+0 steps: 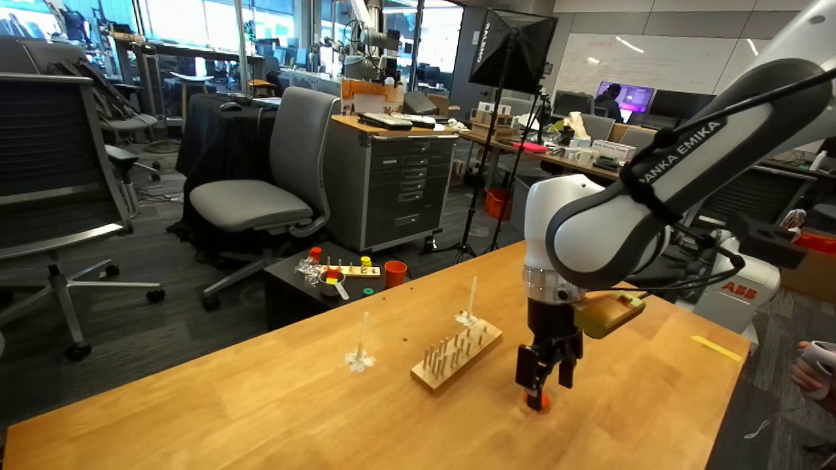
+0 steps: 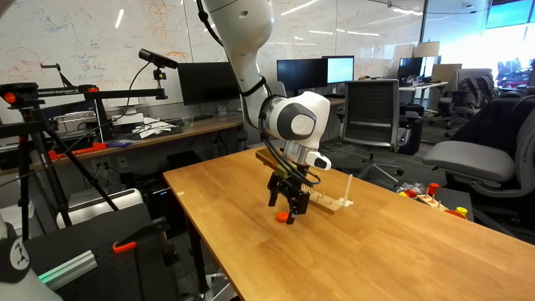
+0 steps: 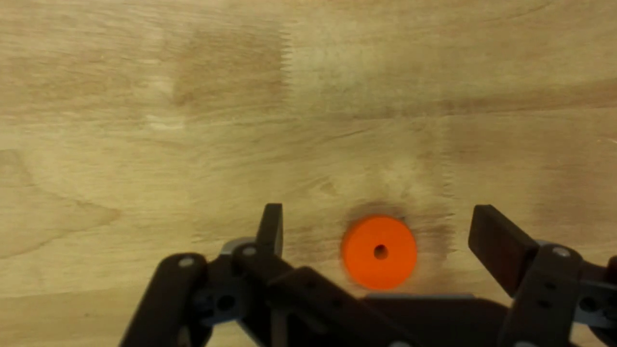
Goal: Stick the orange disk into the wooden rack
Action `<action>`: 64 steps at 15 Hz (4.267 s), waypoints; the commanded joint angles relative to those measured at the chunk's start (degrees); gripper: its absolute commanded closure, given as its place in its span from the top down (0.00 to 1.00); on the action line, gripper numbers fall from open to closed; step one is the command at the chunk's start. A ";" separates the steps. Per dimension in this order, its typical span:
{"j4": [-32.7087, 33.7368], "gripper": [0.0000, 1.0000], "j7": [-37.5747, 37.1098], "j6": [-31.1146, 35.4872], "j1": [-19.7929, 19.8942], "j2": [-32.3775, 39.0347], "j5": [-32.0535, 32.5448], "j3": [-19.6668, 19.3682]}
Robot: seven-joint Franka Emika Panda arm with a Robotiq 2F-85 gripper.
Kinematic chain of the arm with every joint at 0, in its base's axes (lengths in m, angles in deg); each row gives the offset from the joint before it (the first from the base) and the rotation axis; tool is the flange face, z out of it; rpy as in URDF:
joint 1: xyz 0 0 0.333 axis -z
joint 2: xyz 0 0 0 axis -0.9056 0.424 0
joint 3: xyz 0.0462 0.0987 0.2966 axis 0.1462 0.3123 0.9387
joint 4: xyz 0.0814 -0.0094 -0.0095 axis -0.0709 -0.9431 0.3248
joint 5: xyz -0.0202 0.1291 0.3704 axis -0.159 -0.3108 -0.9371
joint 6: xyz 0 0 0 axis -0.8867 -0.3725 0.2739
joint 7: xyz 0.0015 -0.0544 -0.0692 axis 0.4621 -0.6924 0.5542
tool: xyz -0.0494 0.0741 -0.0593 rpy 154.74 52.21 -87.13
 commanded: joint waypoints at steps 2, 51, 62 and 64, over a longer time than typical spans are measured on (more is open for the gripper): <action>5.29 1.00 -1.86 -0.17 -1.80 4.60 0.68 0.14; 34.22 0.17 -5.27 -14.47 -0.70 11.96 2.75 -1.49; 40.22 0.17 -4.76 -16.88 0.10 17.37 1.16 -0.93; 40.65 0.17 -4.78 -17.01 0.16 17.74 0.95 -0.97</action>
